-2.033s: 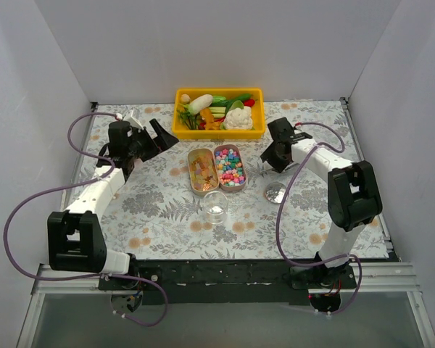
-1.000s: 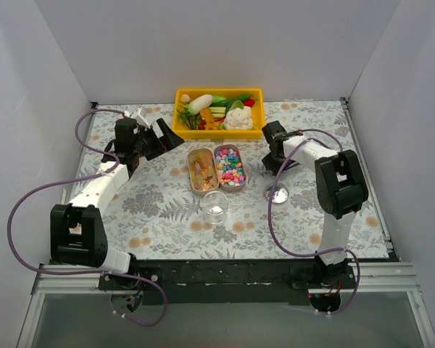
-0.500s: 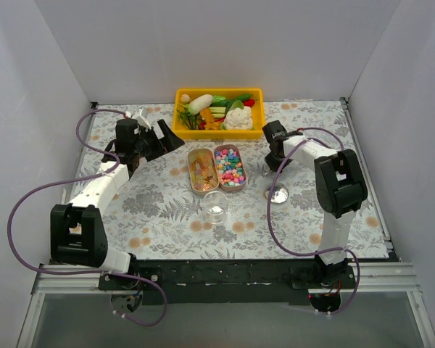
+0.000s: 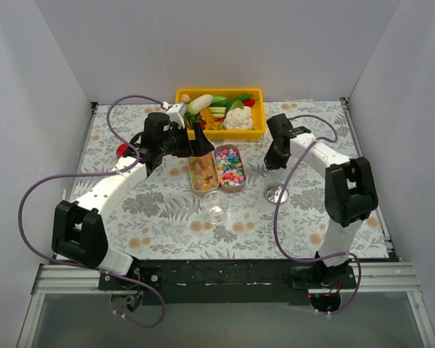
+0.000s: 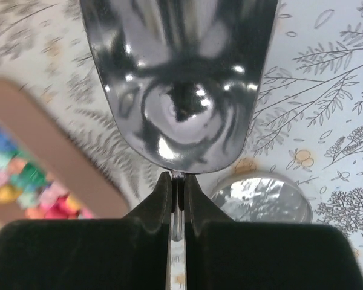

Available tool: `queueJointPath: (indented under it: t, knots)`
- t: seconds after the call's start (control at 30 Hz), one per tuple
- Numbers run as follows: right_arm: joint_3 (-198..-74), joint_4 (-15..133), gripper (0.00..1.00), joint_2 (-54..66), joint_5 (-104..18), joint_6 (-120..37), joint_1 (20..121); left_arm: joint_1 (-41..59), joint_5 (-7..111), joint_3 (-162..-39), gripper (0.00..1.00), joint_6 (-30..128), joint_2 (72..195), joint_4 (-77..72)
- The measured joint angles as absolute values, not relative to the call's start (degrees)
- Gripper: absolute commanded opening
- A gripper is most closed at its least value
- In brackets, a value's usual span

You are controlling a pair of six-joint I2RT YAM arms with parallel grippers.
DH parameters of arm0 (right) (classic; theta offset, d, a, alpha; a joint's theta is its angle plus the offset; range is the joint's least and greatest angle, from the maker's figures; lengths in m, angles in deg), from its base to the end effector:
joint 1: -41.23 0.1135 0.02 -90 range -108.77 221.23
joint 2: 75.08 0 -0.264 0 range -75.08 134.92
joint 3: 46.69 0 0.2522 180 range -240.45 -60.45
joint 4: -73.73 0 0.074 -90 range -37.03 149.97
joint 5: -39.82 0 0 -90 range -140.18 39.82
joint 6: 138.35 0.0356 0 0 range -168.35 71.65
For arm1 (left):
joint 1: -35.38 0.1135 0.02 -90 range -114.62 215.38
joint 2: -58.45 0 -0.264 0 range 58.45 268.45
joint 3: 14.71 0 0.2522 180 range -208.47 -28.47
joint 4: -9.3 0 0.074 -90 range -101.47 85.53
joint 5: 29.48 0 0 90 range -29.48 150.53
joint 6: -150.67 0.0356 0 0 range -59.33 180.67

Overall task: Pack the candies
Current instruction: Pick up the spatula from the center of the board.

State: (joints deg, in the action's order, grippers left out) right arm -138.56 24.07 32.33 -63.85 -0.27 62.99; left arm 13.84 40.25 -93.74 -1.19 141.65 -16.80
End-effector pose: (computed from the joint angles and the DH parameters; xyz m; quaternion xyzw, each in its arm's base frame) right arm 0.3630 0.1358 0.1993 0.2457 0.9384 0.0267 0.2414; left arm 0.3052 -0.1337 0.3032 -0.2120 0.8316 -0.4400 0.2645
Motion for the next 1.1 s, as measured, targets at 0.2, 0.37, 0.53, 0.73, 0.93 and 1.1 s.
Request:
queueJointPath:
  t: [0.2,0.37,0.53,0.73,0.93,1.1]
  knots:
    - [-137.3,24.0,0.01,19.6,-50.5,-13.2,63.5,13.4,40.1,-96.8,0.98,-1.6,144.5,-17.2]
    - [-134.6,22.7,0.01,12.0,-42.0,-22.4,68.9,12.1,39.7,-102.5,0.98,-1.7,148.9,-16.8]
    - [-134.5,20.7,0.01,10.5,-39.2,-27.6,77.4,10.4,38.2,-105.5,0.98,-1.1,150.3,-16.3]
    - [-135.0,18.7,0.01,9.4,-38.7,-29.3,80.9,9.0,36.0,-104.7,0.98,0.5,150.2,-15.1]
    - [-138.4,16.9,0.01,9.4,-39.0,-29.6,82.5,8.5,35.4,-100.7,0.98,1.4,150.2,-15.4]
    - [-139.5,14.0,0.01,9.6,-38.9,-29.7,82.7,8.3,35.9,-97.9,0.98,1.9,149.6,-14.8]
